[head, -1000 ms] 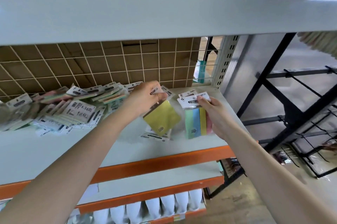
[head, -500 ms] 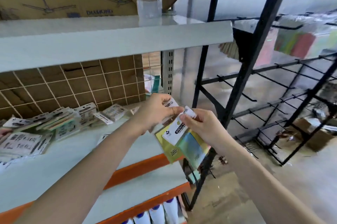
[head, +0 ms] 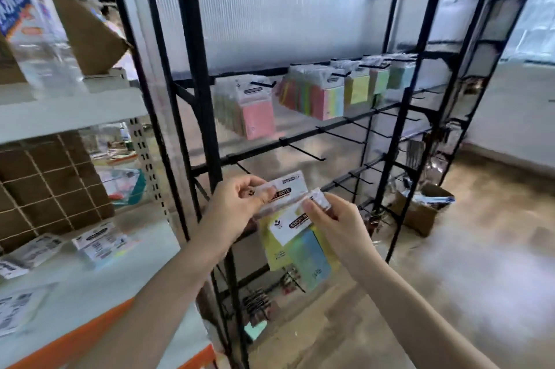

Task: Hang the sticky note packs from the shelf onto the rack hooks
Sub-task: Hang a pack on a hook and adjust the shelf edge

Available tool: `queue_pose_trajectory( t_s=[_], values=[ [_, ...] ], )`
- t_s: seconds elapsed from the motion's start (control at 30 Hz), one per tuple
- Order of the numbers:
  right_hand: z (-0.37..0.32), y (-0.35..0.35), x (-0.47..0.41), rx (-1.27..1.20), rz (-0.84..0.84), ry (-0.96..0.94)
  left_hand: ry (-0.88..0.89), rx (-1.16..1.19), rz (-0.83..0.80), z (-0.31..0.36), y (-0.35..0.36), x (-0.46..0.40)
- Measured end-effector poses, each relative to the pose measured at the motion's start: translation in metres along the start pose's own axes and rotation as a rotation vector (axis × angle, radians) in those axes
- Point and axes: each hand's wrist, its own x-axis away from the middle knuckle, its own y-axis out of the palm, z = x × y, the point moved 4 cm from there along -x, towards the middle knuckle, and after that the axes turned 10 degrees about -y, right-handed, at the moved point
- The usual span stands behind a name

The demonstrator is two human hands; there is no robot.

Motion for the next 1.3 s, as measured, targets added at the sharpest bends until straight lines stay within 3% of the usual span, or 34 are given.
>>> queue_pose_trajectory(
  t_s=[0.17, 0.3, 0.43, 0.6, 0.77, 1.3],
  values=[
    [0.003, -0.066, -0.008, -0.040, 0.097, -0.043, 0.015, 0.190, -0.048, 0.031, 0.072, -0.013],
    [0.007, -0.116, -0.030, -0.020, 0.264, -0.114, 0.121, 0.104, -0.063, 0.054, 0.116, -0.032],
    [0.013, -0.153, -0.065, 0.094, 0.270, -0.147, 0.121, 0.174, -0.173, 0.073, 0.157, -0.062],
    [0.028, -0.189, -0.117, 0.110, 0.244, -0.182, 0.247, 0.146, -0.195, 0.101, 0.203, -0.116],
    [0.043, -0.227, -0.180, 0.213, 0.305, -0.197, 0.263, 0.193, -0.201, 0.121, 0.244, -0.186],
    [0.114, -0.272, -0.359, 0.231, 0.404, -0.192, 0.421, 0.143, 0.166, 0.155, 0.313, -0.352]
  ],
)
